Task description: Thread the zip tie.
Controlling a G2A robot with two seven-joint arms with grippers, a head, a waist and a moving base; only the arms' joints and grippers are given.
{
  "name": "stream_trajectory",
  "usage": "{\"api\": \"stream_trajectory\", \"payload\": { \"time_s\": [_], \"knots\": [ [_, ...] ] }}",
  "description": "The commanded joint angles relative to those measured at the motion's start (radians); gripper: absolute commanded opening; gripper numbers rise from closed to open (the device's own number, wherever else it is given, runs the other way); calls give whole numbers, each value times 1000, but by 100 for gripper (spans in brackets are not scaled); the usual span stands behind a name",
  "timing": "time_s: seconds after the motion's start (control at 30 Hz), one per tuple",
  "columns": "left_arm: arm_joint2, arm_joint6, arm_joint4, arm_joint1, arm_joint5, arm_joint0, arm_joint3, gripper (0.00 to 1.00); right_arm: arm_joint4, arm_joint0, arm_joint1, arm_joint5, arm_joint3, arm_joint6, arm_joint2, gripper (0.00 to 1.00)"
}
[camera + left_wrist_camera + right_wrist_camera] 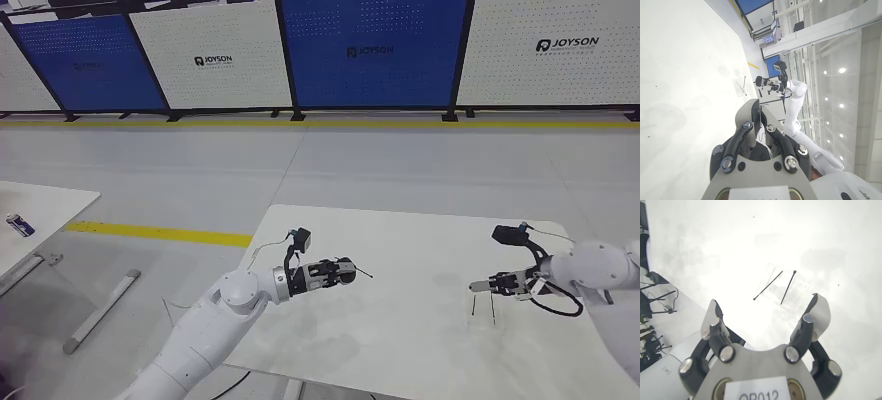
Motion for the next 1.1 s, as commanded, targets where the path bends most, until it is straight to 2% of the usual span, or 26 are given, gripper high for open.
{"api": "stream_trajectory", "payload": {
  "time_s": [0.0,0.27,0.37,0.5,0.53,0.57,0.6,0.67,0.73,0.8,0.9,1.07],
  "knots": [
    [0,0,0,0,0,0,0,0,-27,33,-4,96,14,0,-39,100],
    [0,0,0,0,0,0,0,0,-27,30,-4,95,14,-8,-39,100],
    [0,0,0,0,0,0,0,0,-44,13,-2,83,4,-33,-41,100],
    [0,0,0,0,0,0,0,0,-80,19,-2,90,-22,-14,-50,100],
    [0,0,0,0,0,0,0,0,-85,20,-2,91,-28,-8,-52,96],
    [0,0,0,0,0,0,0,0,-89,22,-2,95,-32,-2,-52,85],
    [0,0,0,0,0,0,0,0,-96,25,-2,99,-38,0,-57,86],
    [0,0,0,0,0,0,0,0,-97,29,-2,100,-40,0,-67,67],
    [0,0,0,0,0,0,0,0,-111,40,-3,129,-29,0,-86,48],
    [0,0,0,0,0,0,0,0,-121,54,-6,173,-13,0,-108,47],
    [0,0,0,0,0,0,0,0,-102,83,-15,176,32,0,-150,42],
    [0,0,0,0,0,0,0,0,-72,128,-30,174,94,0,-216,40]
  ]
}}
